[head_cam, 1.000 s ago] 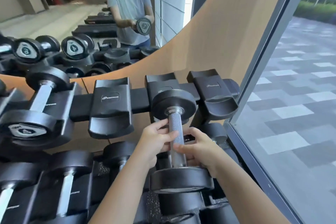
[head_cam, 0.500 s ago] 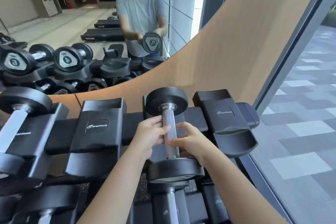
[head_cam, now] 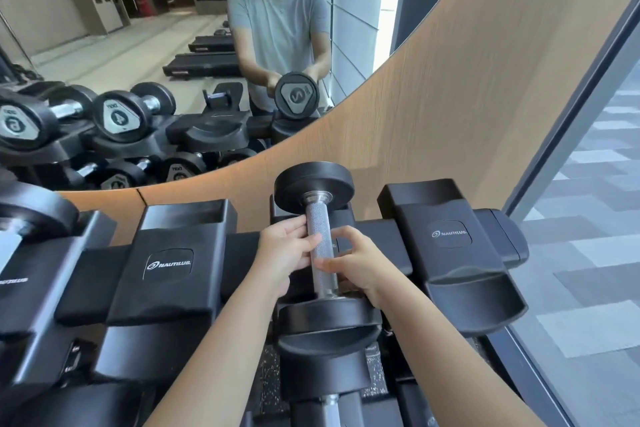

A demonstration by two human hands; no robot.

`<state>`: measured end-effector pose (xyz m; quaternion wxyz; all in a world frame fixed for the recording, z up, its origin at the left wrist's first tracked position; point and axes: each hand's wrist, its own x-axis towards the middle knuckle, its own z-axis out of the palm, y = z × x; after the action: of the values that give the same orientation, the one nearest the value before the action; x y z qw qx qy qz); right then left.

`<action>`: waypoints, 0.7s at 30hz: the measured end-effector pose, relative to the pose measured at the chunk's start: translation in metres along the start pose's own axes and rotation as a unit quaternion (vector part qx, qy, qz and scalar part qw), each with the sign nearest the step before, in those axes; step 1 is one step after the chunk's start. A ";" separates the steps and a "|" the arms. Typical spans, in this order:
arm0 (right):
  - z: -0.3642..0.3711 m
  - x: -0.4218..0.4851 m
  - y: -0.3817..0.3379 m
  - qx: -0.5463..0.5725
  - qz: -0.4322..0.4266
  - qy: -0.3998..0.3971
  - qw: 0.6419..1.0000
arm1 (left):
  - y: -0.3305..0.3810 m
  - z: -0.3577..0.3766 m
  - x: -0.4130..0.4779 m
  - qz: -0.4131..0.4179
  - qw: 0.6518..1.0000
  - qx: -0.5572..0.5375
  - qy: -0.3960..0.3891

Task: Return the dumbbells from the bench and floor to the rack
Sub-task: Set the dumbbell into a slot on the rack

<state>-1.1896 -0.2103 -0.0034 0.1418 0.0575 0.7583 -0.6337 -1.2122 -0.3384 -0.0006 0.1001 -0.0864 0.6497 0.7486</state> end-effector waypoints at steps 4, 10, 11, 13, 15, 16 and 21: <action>0.001 0.014 0.002 0.002 0.006 -0.010 1.000 | -0.006 -0.003 0.010 0.009 1.000 -0.002 0.020; -0.007 0.017 0.004 0.022 0.021 -0.022 0.999 | -0.012 -0.002 0.014 0.022 1.000 0.002 0.011; -0.008 0.017 0.005 0.023 0.020 -0.024 0.999 | -0.012 -0.002 0.013 0.022 1.000 0.002 0.006; -0.011 0.015 0.007 0.029 0.016 -0.026 0.999 | -0.014 -0.006 0.008 0.024 1.000 0.011 -0.007; -0.013 0.010 0.007 0.032 0.008 -0.022 0.999 | -0.018 -0.011 0.000 0.029 0.999 0.035 -0.019; -0.014 0.007 0.008 0.026 0.002 -0.020 0.999 | -0.020 -0.014 -0.005 0.032 0.998 0.048 -0.026; -0.013 -0.019 0.018 -0.001 -0.075 0.035 0.997 | -0.027 -0.032 -0.033 0.074 0.994 0.081 -0.015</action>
<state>-1.1687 -0.1929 -0.0128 0.0673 0.0228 0.7655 -0.6396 -1.1728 -0.3674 -0.0225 0.0610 -0.0182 0.7115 0.6998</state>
